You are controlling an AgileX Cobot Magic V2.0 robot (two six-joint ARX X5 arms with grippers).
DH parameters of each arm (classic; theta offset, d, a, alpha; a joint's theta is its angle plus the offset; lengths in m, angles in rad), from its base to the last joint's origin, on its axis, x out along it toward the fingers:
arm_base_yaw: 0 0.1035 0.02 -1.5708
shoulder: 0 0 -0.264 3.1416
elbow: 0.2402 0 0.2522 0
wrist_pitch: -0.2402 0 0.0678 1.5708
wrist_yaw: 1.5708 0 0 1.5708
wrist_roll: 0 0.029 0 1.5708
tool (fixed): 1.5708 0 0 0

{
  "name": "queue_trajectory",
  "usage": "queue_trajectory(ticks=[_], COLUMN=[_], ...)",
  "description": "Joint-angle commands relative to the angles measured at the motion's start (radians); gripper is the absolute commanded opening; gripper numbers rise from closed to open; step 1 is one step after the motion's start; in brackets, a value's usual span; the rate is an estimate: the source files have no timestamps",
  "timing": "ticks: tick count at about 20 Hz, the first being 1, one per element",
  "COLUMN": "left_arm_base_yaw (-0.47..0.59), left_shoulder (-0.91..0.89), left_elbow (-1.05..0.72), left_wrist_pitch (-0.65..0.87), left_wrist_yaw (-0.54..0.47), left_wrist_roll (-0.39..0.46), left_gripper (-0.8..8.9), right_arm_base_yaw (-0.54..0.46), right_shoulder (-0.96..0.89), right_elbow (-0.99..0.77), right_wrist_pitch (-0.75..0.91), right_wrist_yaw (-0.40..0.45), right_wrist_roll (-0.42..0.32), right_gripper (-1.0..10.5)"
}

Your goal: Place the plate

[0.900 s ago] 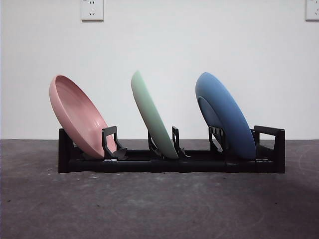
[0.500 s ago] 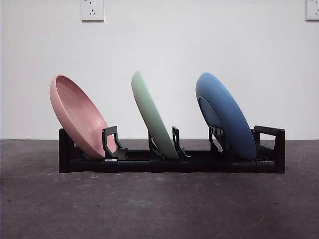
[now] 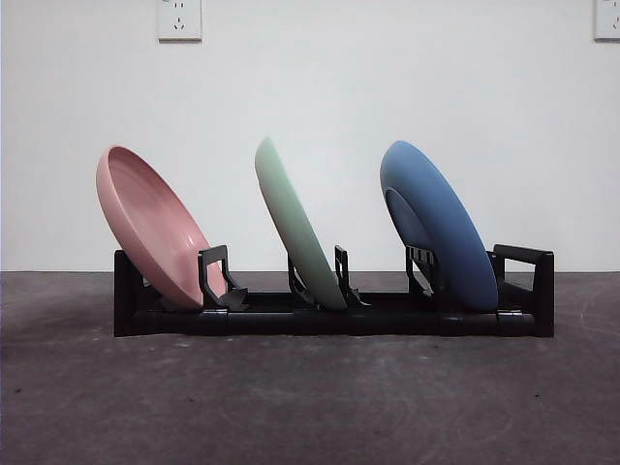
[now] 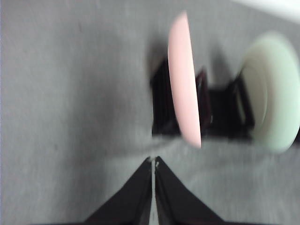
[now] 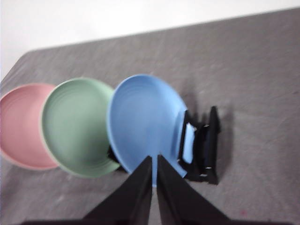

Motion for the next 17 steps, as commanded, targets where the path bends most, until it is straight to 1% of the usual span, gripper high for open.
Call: queue_trajectory(ticks=[1,2,4,6,7,9,10,14,17], left_arm_base_yaw=[-0.021,-0.031,-0.046,-0.055,-0.056,-0.056,-0.056,-0.056,-0.056], left_shoulder=[0.102,0.153,0.227,0.269,0.279,0.283,0.282,0.281,0.281], left_elbow=[0.145,0.208,0.296,0.341,0.349,0.351,0.351,0.351,0.351], left_wrist_pitch=[-0.098,-0.156,-0.225,-0.232,-0.228,-0.228,-0.228,-0.229,-0.228], left_wrist_yaw=[0.008,0.008,0.008,0.008,0.008,0.008,0.008,0.008,0.008], left_wrist_roll=[0.089,0.118,0.155,0.166,0.165,0.163,0.163,0.162,0.162], left_gripper=[0.11,0.11,0.11,0.24,1.05,3.74,4.18,4.10,4.10], right_arm_base_yaw=[0.030,0.046,0.074,0.096,0.107,0.129,0.138,0.186,0.217], right_shoulder=[0.110,0.158,0.248,0.318,0.340,0.372,0.379,0.384,0.414], right_elbow=[0.127,0.175,0.255,0.298,0.306,0.311,0.311,0.312,0.326], right_wrist_pitch=[-0.091,-0.135,-0.222,-0.267,-0.276,-0.277,-0.277,-0.278,-0.272], right_wrist_yaw=[-0.015,-0.024,-0.024,-0.024,-0.023,-0.024,-0.023,-0.023,-0.024], right_wrist_roll=[-0.032,-0.047,-0.083,-0.130,-0.151,-0.156,-0.155,-0.136,-0.095], right_gripper=[0.2,0.2,0.2,0.3,0.9,3.4,3.8,3.8,3.1])
